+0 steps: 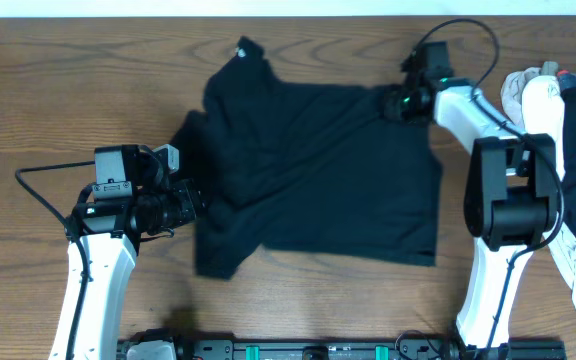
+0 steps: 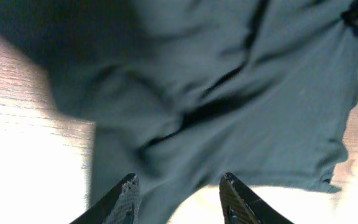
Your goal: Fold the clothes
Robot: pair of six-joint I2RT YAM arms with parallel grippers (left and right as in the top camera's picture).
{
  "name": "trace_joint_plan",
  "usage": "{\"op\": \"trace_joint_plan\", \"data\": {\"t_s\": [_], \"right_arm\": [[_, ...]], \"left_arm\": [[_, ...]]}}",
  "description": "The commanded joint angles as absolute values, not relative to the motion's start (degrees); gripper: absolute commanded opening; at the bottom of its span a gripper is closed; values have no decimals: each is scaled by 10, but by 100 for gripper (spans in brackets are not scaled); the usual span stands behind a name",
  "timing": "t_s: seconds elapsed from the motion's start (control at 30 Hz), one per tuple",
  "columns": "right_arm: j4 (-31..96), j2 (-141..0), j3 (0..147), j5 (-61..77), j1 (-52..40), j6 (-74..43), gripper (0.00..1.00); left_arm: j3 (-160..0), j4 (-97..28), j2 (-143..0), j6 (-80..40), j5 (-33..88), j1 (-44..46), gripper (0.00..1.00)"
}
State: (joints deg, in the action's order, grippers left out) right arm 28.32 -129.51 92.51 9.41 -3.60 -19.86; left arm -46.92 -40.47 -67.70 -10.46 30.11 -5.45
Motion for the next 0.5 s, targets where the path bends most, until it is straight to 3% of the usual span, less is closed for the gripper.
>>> {"op": "trace_joint_plan", "data": {"t_s": [0.0, 0.1, 0.13, 0.2, 0.3, 0.47], "right_arm": [[306, -1361, 917, -54, 24, -212, 1], [295, -1359, 930, -1, 49, -192, 3], [295, -1359, 940, 36, 57, -173, 7], [306, -1356, 964, 136, 69, -126, 24], [348, -1339, 1004, 296, 80, -61, 38], [405, -1260, 1023, 378, 81, -42, 41]], "left_arm": [[-487, -404, -671, -96, 311, -53, 44], [-487, -399, -671, -96, 311, -53, 46], [-487, -395, -671, -96, 311, -53, 52], [-487, -381, -672, -96, 311, -53, 57], [-487, -348, -674, -85, 311, -50, 60], [-487, -280, -697, -57, 311, -19, 60]]}}
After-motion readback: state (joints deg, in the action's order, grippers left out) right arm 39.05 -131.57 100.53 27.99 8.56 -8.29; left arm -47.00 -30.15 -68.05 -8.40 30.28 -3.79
